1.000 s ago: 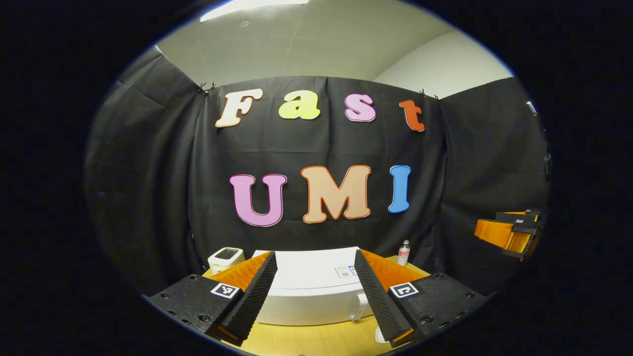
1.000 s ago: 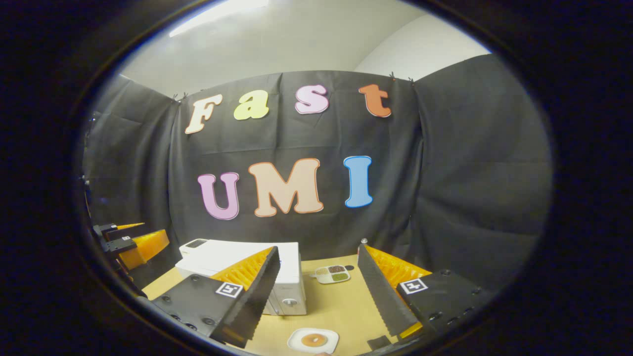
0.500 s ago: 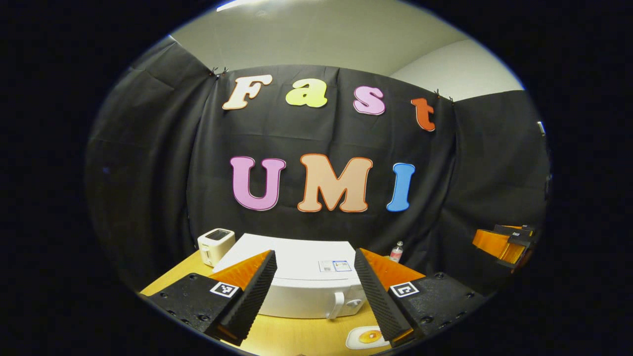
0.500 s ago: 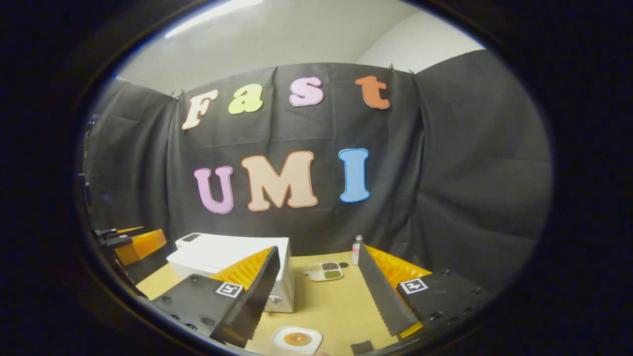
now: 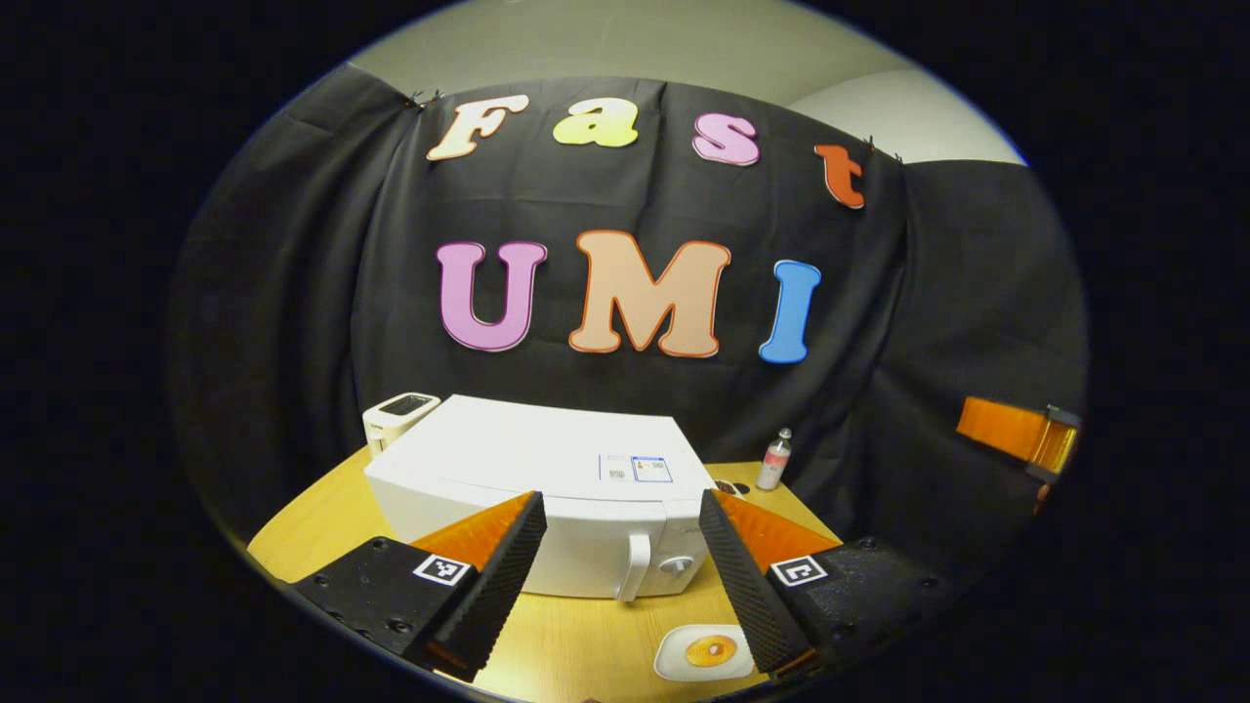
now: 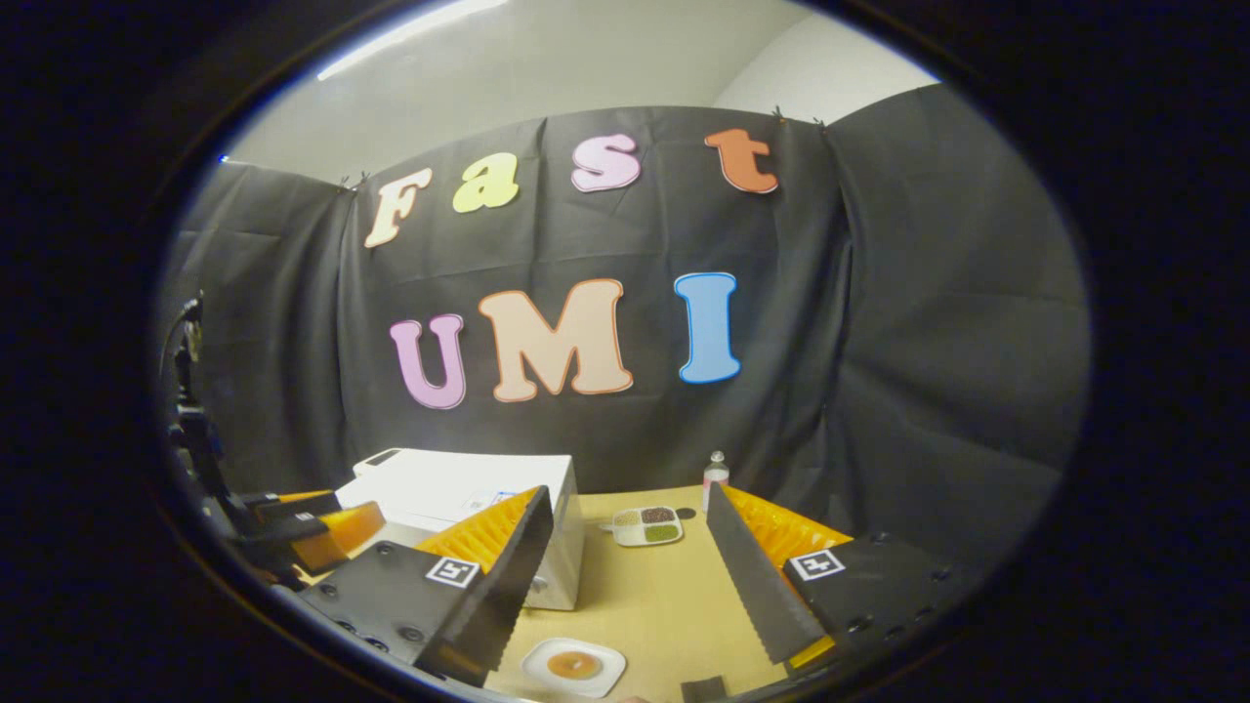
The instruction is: Open the microwave oven with the left hand, put the food in, and close the microwave oven.
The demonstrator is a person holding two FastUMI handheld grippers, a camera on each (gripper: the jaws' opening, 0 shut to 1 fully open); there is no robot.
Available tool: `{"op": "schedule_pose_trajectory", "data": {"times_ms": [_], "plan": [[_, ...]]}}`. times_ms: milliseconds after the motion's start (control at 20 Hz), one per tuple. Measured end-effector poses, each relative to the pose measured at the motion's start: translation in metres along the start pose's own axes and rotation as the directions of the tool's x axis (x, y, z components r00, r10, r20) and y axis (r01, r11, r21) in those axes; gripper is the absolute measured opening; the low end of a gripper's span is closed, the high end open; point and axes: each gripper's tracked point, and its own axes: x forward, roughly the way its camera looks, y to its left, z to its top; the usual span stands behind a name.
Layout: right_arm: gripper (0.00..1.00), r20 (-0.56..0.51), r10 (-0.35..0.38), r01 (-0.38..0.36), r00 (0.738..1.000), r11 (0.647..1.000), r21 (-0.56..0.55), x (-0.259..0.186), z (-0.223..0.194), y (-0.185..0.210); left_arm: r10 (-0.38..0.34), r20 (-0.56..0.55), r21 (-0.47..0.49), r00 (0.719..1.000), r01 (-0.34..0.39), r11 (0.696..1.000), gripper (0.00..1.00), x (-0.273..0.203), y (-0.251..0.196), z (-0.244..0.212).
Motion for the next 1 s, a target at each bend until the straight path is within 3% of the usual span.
{"op": "schedule_pose_trajectory", "data": {"times_ms": [300,750,1000], "plan": [[0.92,-0.039,-0.026,0.027,0.999,0.999,0.018,0.004,-0.016,-0.025,-0.014,-0.136,-0.015,0.991,0.012,1.0,0.96,0.042,-0.005,-0.08],[0.92,-0.088,-0.058,0.061,0.994,0.998,0.033,0.012,-0.031,-0.052,-0.007,-0.255,-0.006,0.967,0.005,1.0,0.96,0.094,-0.004,-0.166],[0.92,-0.109,-0.063,0.067,0.992,0.997,0.042,0.016,-0.033,-0.058,-0.006,-0.294,0.016,0.956,0.011,1.0,0.8,0.115,0.0,-0.194]]}}
